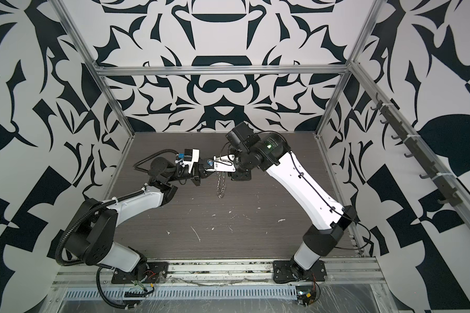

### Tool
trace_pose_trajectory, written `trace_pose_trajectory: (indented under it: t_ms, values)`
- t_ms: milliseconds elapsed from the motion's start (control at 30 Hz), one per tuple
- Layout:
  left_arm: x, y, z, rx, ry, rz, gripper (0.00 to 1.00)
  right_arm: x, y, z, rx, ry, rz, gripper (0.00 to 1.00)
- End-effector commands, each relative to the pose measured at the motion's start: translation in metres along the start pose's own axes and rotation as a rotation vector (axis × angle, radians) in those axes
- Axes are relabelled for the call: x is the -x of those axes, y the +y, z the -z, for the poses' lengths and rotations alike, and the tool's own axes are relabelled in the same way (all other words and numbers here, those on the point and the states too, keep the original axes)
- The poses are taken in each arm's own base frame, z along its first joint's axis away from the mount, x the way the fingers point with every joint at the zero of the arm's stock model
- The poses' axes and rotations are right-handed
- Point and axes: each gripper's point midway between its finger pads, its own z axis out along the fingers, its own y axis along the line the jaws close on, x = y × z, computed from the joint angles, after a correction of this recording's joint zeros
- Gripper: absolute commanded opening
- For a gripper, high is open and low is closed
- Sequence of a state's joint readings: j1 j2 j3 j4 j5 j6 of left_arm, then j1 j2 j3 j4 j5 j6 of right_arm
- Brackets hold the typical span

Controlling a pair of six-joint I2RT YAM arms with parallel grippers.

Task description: Remove the keys from the keyring

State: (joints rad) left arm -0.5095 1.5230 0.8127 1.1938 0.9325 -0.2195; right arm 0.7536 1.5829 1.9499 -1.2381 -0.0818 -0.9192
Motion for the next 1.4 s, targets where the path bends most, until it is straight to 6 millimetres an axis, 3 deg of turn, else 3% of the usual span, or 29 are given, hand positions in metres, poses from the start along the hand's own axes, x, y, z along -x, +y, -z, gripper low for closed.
trace_pose_trajectory:
  t_ms: [0, 167, 433, 667, 1033, 1367]
  values:
    - [0.023, -0.002, 0.003, 0.008, -0.054, -0.049, 0.00, 0.006, -0.013, 0.009, -0.112, -0.099, -0.021, 0.32]
    - [0.026, 0.003, 0.005, 0.050, -0.069, -0.046, 0.00, 0.007, -0.036, 0.020, -0.373, -0.352, -0.076, 0.34]
    - [0.033, 0.010, 0.006, 0.088, -0.082, -0.030, 0.00, -0.008, -0.039, 0.029, -0.618, -0.617, -0.198, 0.37]
    - [0.035, 0.013, 0.005, 0.090, -0.101, -0.020, 0.00, -0.012, -0.037, 0.014, -0.641, -0.728, -0.294, 0.37]
    - [0.038, 0.012, 0.005, 0.087, -0.110, -0.028, 0.00, 0.007, -0.031, 0.002, -0.524, -0.811, -0.285, 0.49]
    - [0.037, 0.012, 0.005, 0.086, -0.109, -0.023, 0.00, 0.021, -0.034, 0.000, -0.467, -0.845, -0.264, 0.50]
